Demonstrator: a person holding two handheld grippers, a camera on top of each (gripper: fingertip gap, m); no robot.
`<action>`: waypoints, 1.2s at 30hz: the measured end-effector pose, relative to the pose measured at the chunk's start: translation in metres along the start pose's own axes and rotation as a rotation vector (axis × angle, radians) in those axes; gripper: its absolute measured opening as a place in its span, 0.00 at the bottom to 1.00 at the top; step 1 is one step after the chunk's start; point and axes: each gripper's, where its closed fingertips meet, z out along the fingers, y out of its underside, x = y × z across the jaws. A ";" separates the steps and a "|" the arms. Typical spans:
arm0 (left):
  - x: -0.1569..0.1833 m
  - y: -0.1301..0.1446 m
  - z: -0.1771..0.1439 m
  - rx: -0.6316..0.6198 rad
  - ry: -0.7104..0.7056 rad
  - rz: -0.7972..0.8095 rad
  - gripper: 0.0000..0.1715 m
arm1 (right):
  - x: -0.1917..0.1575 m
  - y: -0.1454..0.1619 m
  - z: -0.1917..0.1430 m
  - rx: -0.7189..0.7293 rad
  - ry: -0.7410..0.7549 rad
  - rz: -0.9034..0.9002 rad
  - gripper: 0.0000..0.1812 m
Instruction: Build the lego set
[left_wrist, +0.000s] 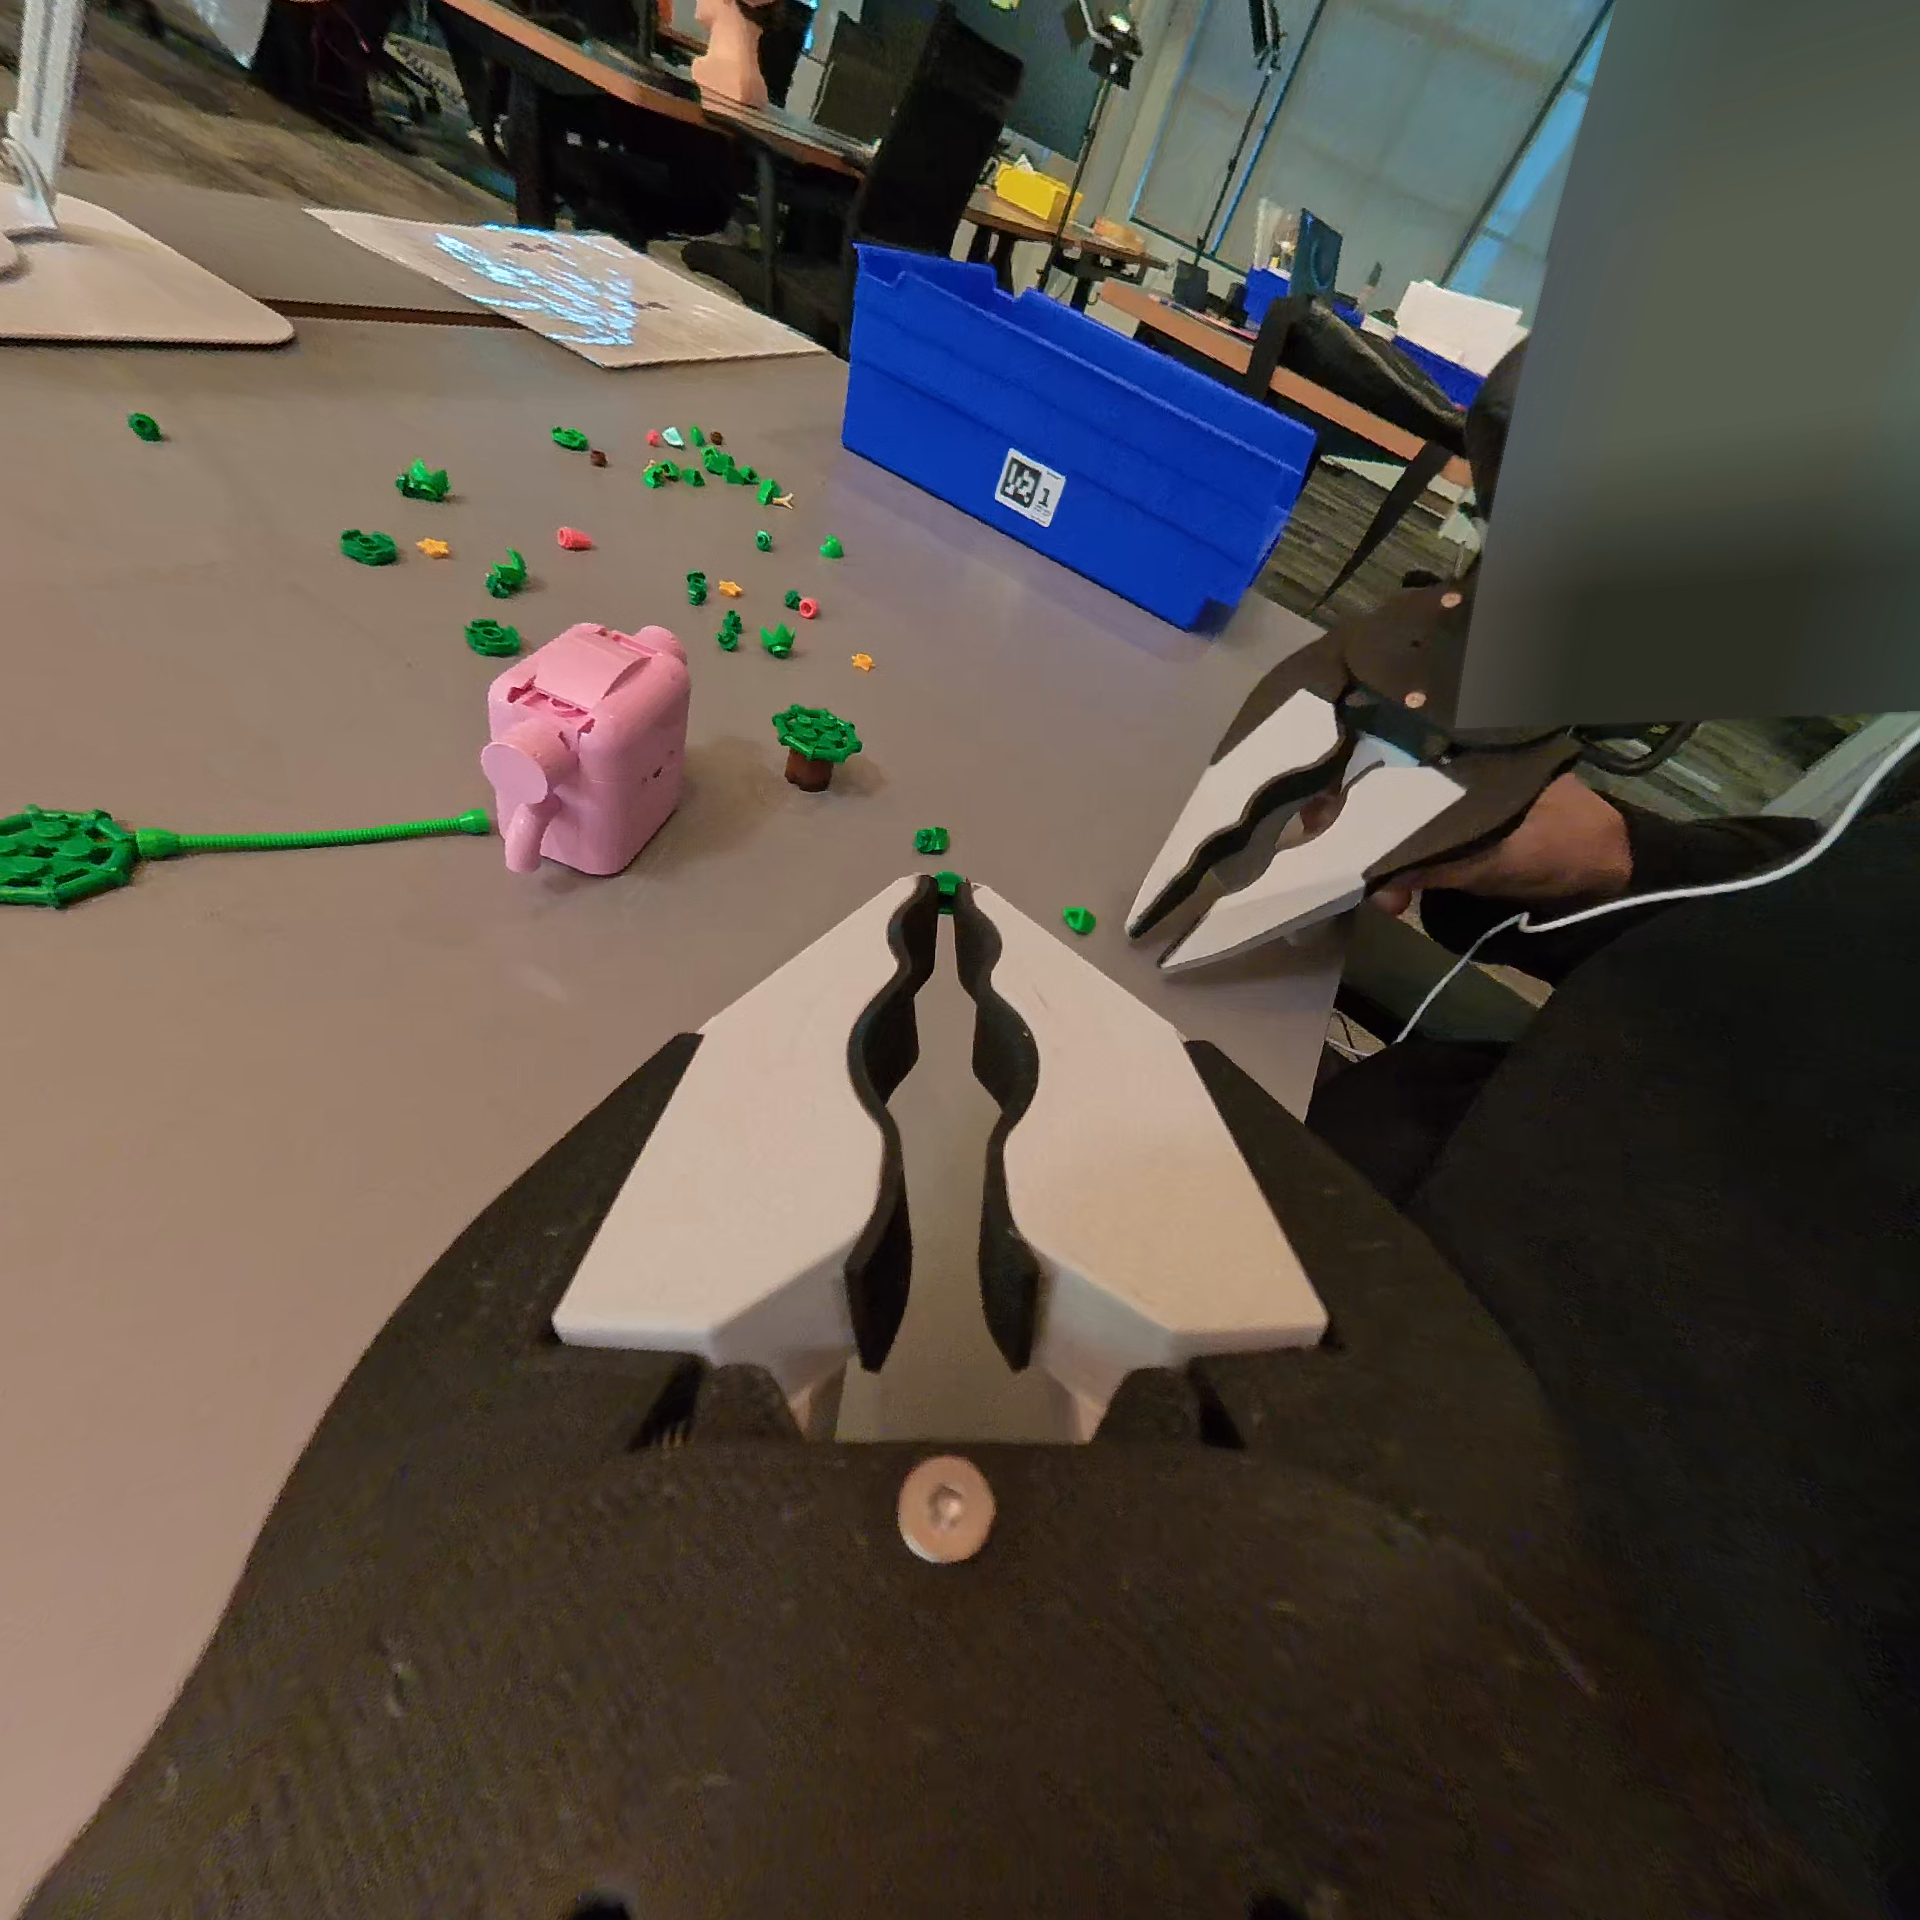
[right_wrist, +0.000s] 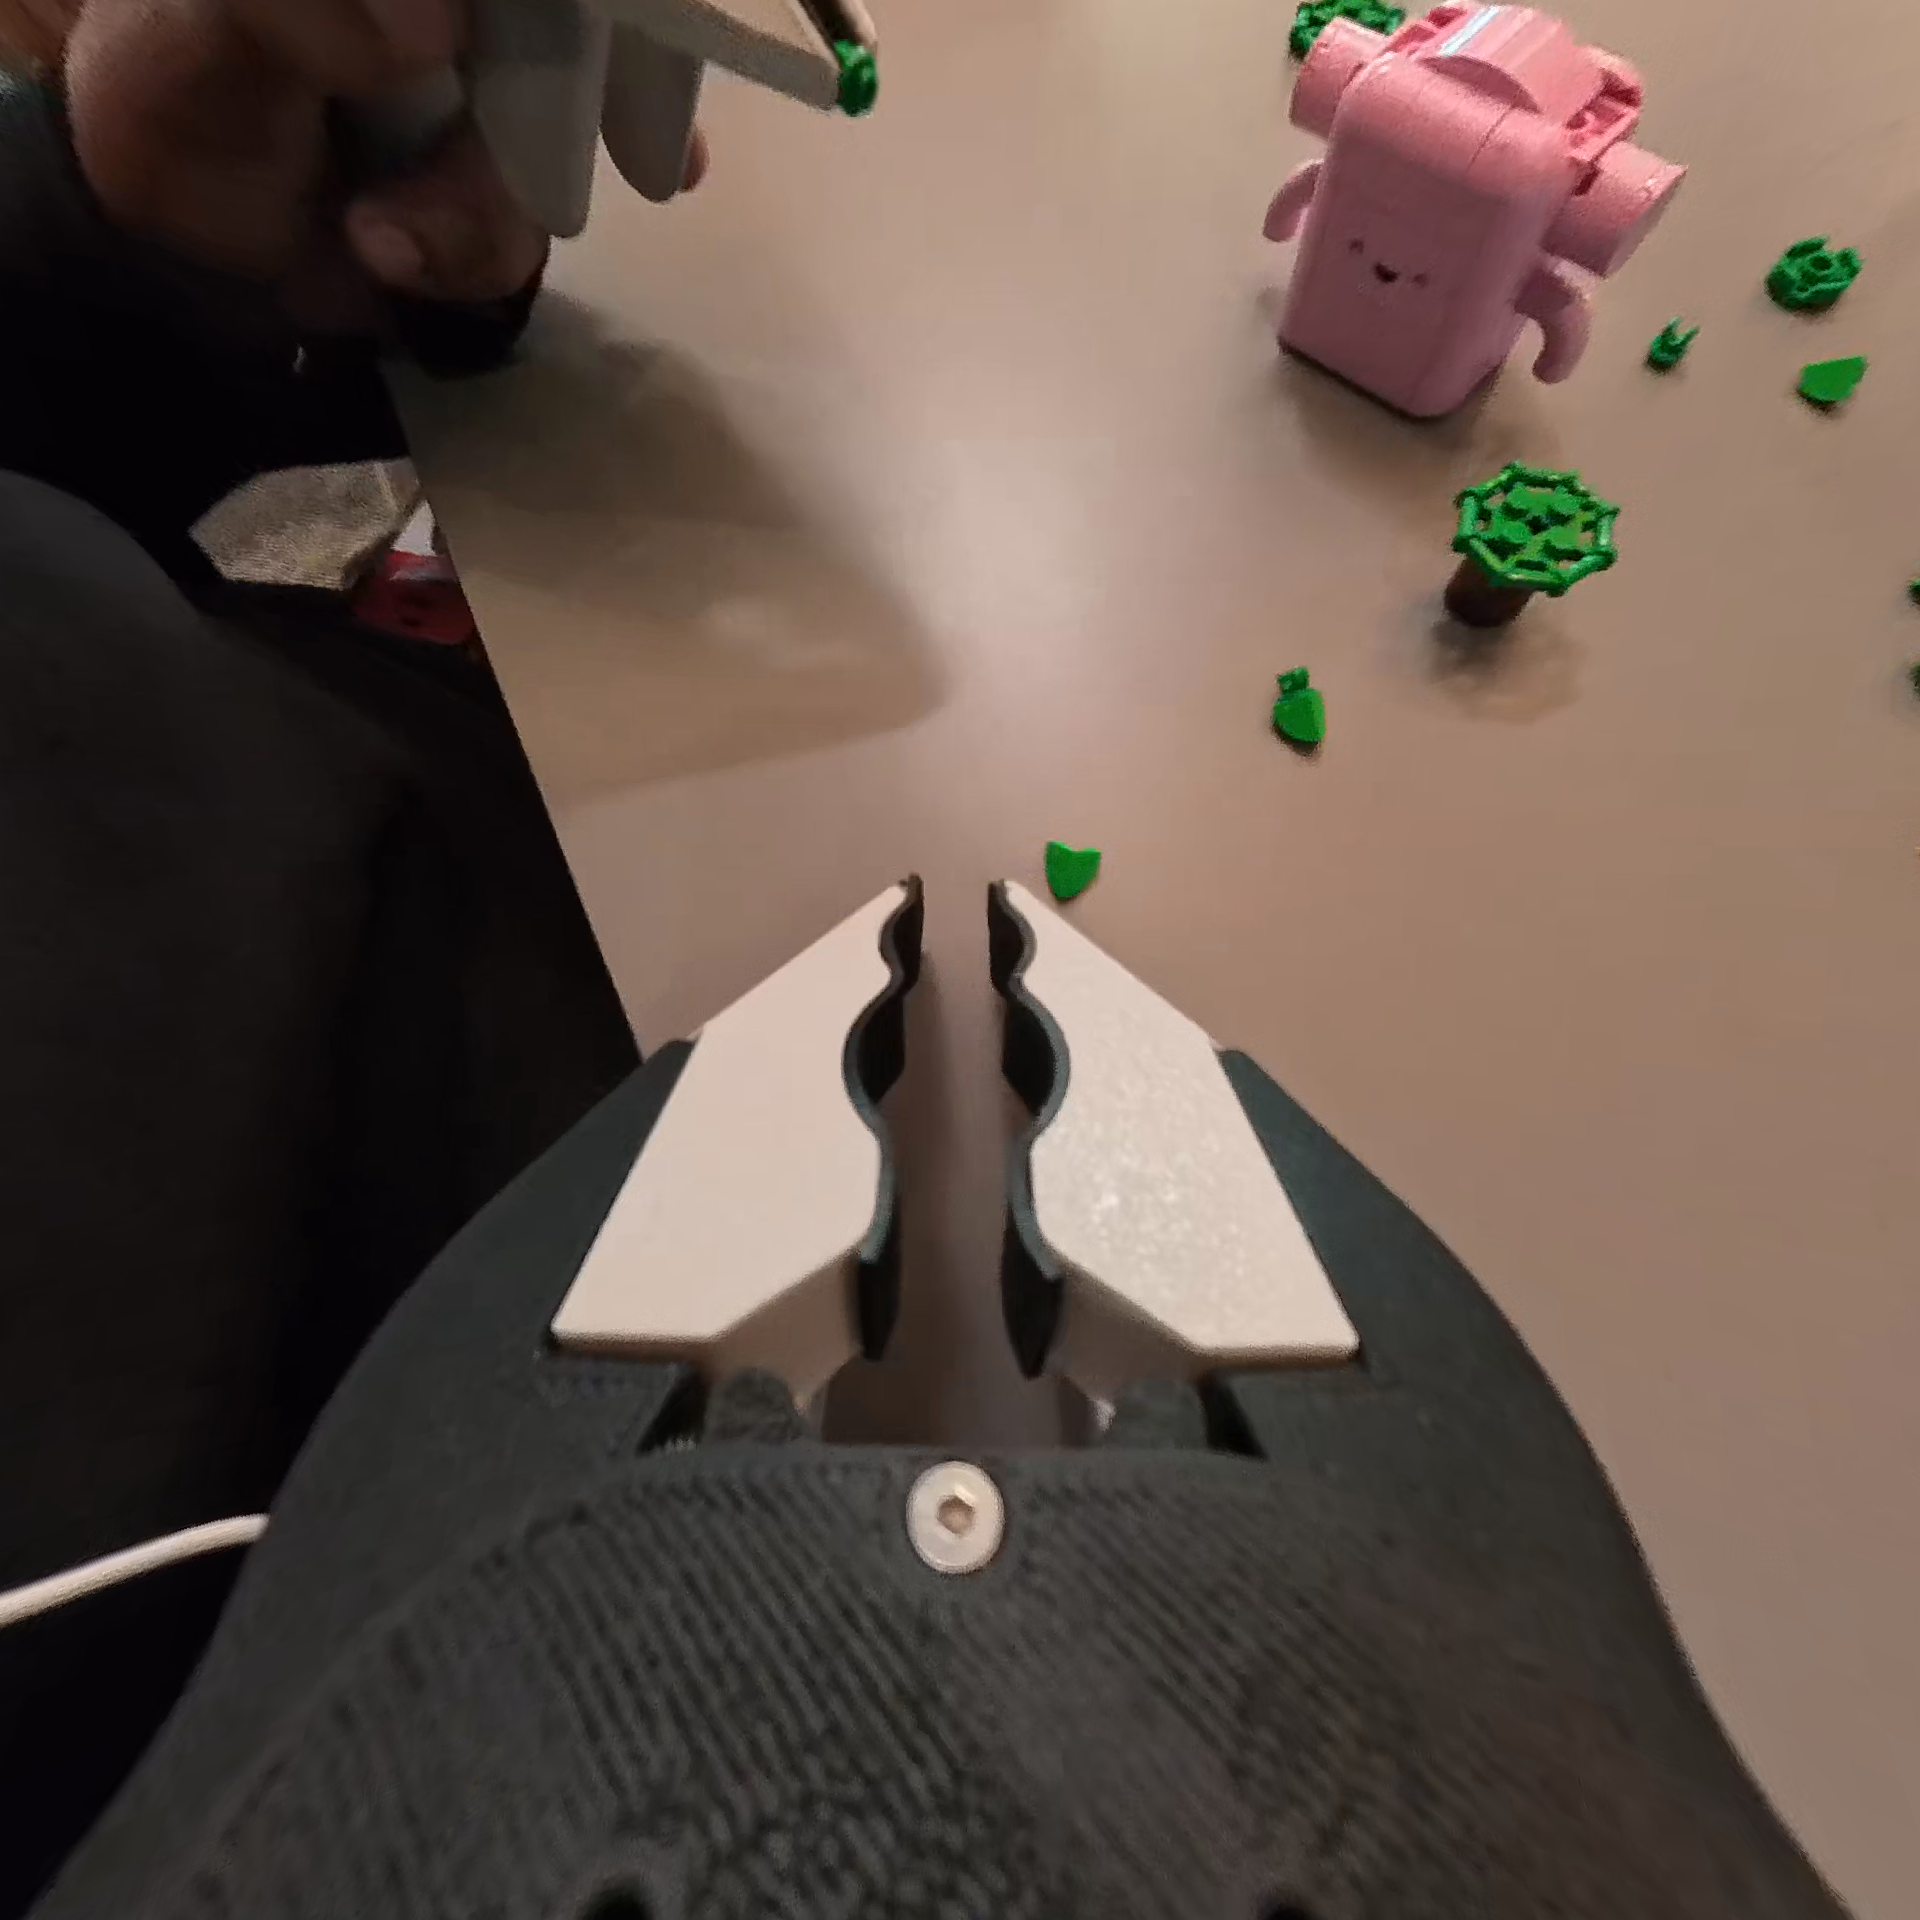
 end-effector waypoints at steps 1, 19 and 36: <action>0.000 0.000 0.000 0.000 0.003 -0.002 0.00 | 0.004 0.001 -0.001 0.002 0.020 -0.007 0.06; 0.001 -0.001 -0.001 0.008 0.006 0.005 0.00 | 0.025 -0.001 0.008 -0.010 0.070 0.015 0.10; 0.001 -0.001 -0.001 0.010 0.011 0.001 0.00 | 0.022 0.002 0.005 -0.013 0.064 -0.020 0.10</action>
